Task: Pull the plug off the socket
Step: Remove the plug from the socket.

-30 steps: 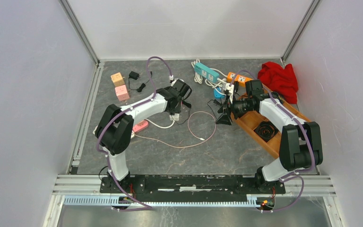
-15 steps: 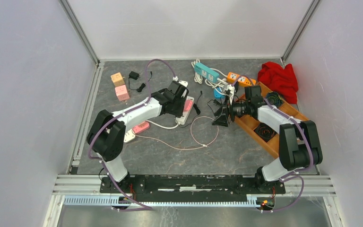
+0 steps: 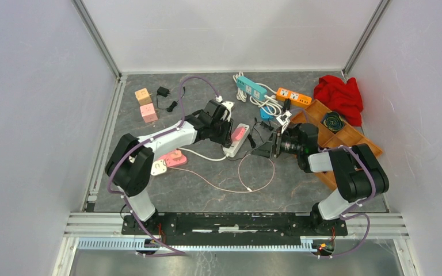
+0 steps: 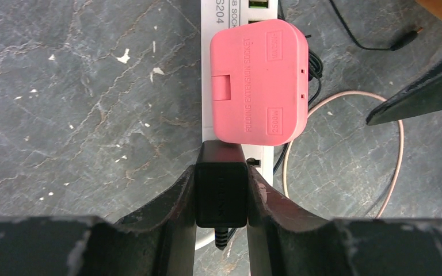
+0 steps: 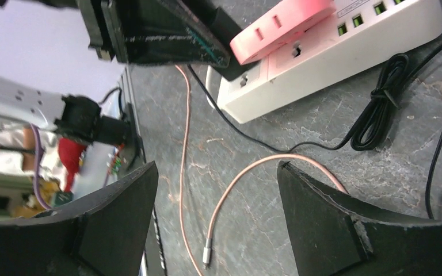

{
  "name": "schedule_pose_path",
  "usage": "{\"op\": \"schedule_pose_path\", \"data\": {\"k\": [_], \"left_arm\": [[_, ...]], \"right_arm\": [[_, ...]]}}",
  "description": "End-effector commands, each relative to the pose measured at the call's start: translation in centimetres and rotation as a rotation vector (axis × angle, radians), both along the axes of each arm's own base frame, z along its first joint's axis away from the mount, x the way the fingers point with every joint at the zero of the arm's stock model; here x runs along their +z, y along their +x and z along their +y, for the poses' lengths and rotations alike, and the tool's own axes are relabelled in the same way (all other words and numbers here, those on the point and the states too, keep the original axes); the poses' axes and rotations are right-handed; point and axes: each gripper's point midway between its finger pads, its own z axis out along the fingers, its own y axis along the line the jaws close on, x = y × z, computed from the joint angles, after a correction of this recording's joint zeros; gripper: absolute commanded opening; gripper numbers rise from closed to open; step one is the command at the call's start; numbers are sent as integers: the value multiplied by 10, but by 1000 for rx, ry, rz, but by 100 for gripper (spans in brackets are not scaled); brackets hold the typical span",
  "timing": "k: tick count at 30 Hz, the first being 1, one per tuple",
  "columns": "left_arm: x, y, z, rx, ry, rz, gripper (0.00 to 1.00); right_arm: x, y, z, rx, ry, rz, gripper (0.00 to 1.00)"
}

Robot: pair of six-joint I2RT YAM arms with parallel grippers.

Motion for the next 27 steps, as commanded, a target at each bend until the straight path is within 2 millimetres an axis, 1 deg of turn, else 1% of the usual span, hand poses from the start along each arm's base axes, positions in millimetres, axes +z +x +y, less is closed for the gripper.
{"op": "schedule_pose_path", "data": {"k": [1,3,5,8,11,14,19,22,25,27], "left_arm": [[41,3,-31,-14,-198,-45,2],[39,2,-33,-5,-216,-30,2],[40,1,-36,0,-235,-18,2],[40,-2,-40,7,-268,-2,2],[38,-4,-43,19,-292,20,2],[36,-5,-45,34,-310,40,2],[34,-5,-46,51,-327,54,2],[33,-8,-50,47,-352,77,2],[32,-12,-54,40,-377,101,2],[32,-14,-56,34,-387,111,2]], "right_arm": [[25,19,7,-136,120,62,82],[16,20,9,-185,117,143,82],[13,18,13,-198,118,176,81],[12,15,19,-192,111,169,81],[5,13,22,-196,97,183,79],[-5,12,23,-209,79,211,78],[-28,11,21,-248,16,265,78],[-29,10,25,-249,20,276,78],[-39,10,29,-263,-28,321,78],[-43,12,34,-251,-49,336,78]]}}
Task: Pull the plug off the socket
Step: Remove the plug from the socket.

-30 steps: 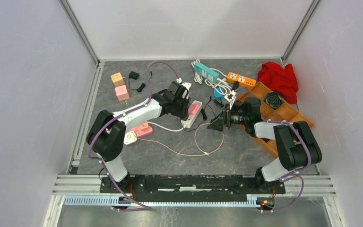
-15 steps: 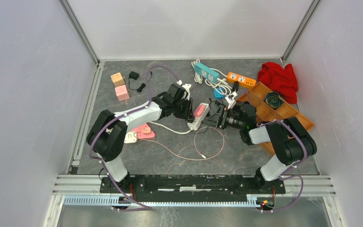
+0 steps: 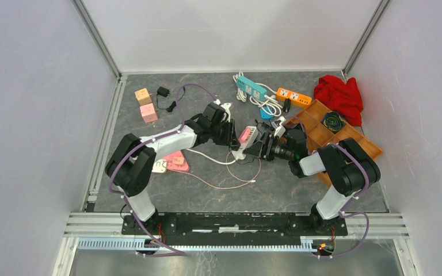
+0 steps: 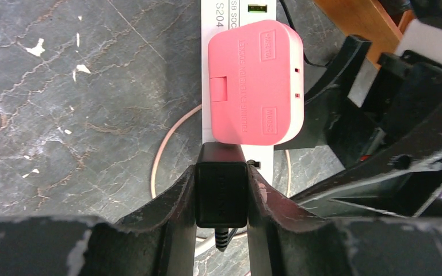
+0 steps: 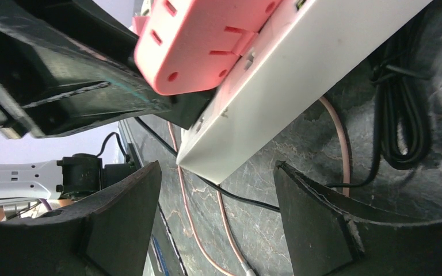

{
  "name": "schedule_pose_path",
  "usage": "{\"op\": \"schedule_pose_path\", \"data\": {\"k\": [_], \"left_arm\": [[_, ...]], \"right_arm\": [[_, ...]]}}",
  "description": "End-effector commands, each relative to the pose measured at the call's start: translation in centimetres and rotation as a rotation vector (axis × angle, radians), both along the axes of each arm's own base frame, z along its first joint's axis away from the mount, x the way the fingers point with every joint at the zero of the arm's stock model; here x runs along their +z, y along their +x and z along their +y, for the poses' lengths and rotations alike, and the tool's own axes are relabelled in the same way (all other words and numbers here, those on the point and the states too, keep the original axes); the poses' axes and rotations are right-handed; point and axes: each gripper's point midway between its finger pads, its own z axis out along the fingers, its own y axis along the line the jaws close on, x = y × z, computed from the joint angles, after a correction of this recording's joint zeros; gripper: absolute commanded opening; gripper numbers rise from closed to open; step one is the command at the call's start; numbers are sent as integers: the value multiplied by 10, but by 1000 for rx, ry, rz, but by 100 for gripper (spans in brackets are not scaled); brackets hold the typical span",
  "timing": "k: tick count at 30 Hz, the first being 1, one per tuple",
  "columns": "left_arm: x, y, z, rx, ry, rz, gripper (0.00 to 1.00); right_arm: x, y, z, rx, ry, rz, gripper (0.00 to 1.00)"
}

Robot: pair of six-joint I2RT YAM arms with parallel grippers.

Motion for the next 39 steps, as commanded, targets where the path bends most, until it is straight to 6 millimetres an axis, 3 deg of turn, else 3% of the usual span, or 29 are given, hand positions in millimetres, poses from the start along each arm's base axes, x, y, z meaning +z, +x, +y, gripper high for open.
{"op": "schedule_pose_path", "data": {"k": [1,9,18,23,39], "left_arm": [[32,-2,-25,-23,-159,-4,2],[26,-8,-32,-45,-191,45,2],[25,-8,-32,-48,-186,46,2],[26,-8,-32,-55,-181,41,2],[41,-15,-39,-133,-219,24,2]], "right_arm": [[-9,6,9,6,-45,31,78],[-12,5,10,17,-57,18,76],[-25,10,-1,-29,-113,42,72],[-22,13,-7,-56,-82,57,67],[-22,21,-16,-76,-82,53,30]]}}
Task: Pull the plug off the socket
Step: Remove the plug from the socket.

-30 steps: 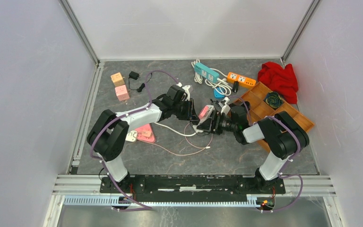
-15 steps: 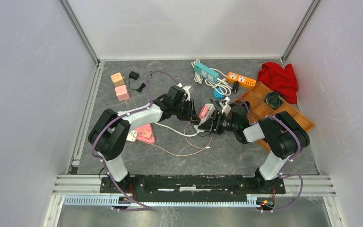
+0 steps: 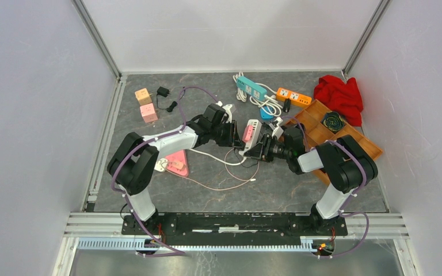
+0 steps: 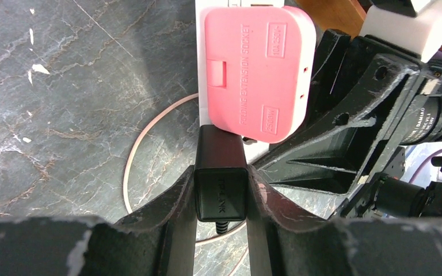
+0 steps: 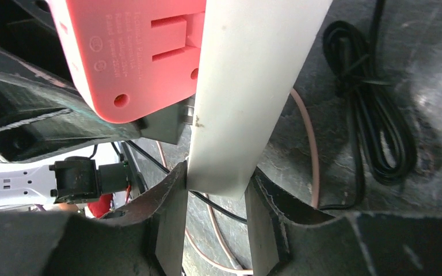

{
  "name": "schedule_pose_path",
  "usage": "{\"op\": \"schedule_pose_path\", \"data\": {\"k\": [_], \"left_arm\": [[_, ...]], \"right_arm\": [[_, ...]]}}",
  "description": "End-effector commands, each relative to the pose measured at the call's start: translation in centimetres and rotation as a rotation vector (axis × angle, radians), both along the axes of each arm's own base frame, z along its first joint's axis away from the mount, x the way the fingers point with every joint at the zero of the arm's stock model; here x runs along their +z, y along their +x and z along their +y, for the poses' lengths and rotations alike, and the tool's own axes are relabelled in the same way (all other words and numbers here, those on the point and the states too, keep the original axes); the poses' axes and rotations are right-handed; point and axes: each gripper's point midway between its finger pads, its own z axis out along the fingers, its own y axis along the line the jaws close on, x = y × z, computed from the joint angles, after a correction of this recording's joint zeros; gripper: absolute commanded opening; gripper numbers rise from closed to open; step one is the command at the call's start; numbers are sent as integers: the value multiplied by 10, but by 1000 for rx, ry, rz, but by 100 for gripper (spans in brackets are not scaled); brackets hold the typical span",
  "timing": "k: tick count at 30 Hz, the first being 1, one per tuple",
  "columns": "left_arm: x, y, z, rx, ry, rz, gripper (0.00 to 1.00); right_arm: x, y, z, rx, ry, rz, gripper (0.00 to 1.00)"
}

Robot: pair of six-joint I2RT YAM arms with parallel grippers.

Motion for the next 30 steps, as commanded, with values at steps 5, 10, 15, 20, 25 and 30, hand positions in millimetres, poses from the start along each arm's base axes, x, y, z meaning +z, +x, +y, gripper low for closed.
{"op": "schedule_pose_path", "data": {"k": [5,10,15,20,25,30], "left_arm": [[51,-9,-26,-127,-153,-44,2],[60,-6,-22,-133,-133,-90,2],[74,-1,-15,-132,-106,-163,2],[88,0,-9,-155,-99,-231,2],[104,-10,-13,-230,-147,-275,2],[114,-20,-18,-307,-194,-286,2]], "right_arm": [[-9,17,-17,-83,-41,-6,20],[-11,17,-18,-83,-42,1,19],[-11,18,-17,-73,-45,-3,25],[-10,19,-13,-31,-47,-11,42],[-2,20,-7,35,-28,-39,55],[9,23,-5,56,-21,-89,62]]}}
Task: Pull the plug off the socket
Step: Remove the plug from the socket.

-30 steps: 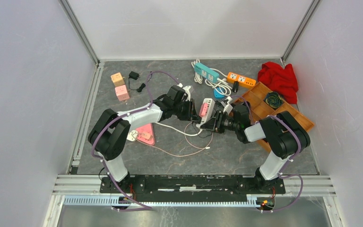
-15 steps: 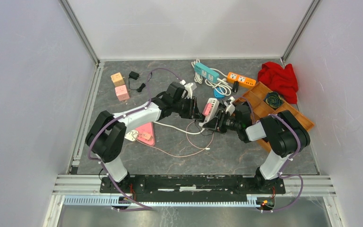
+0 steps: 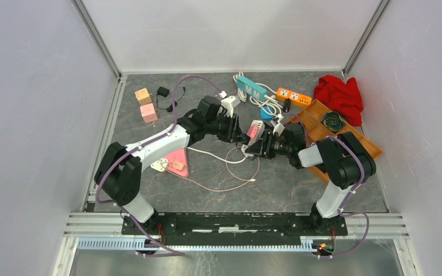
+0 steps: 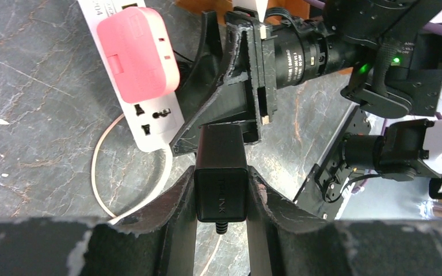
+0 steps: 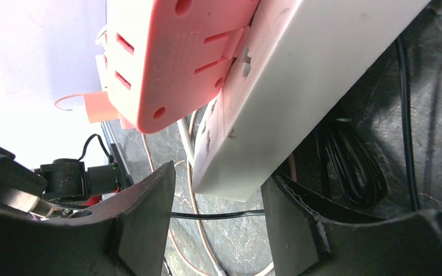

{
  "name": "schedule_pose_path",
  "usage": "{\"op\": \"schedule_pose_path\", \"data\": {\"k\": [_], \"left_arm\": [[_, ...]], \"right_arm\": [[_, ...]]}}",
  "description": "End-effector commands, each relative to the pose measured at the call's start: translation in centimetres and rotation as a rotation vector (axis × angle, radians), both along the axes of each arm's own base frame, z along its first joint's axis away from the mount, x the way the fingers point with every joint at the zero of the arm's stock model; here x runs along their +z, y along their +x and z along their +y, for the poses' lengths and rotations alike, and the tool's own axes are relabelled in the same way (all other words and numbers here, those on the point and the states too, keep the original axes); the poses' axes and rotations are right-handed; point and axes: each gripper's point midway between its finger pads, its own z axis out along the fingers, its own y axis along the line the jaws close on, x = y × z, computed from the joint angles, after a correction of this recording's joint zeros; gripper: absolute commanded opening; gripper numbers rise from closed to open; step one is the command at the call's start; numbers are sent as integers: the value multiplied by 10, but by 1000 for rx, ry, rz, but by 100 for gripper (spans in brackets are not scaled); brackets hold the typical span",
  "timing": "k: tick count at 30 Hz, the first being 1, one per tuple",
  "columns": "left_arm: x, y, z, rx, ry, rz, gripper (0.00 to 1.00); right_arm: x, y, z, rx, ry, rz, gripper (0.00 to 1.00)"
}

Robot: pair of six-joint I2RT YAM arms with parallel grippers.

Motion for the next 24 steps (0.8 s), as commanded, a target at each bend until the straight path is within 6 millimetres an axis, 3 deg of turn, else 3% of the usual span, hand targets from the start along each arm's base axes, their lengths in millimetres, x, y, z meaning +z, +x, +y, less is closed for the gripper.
{"op": "schedule_pose_path", "data": {"k": [1,6,12,17,24], "left_arm": [[46,-7,-10,-138,-102,-118,2],[77,-17,-8,-213,-197,-176,2],[125,-15,13,-234,-331,-284,2],[143,-14,26,-239,-370,-337,2],[179,-36,38,-315,-456,-475,2]], "right_arm": [[15,9,3,40,5,-88,64],[20,12,3,52,0,-118,67],[31,10,9,95,48,-146,70],[41,10,11,115,72,-179,72],[46,11,12,131,77,-208,73]]}}
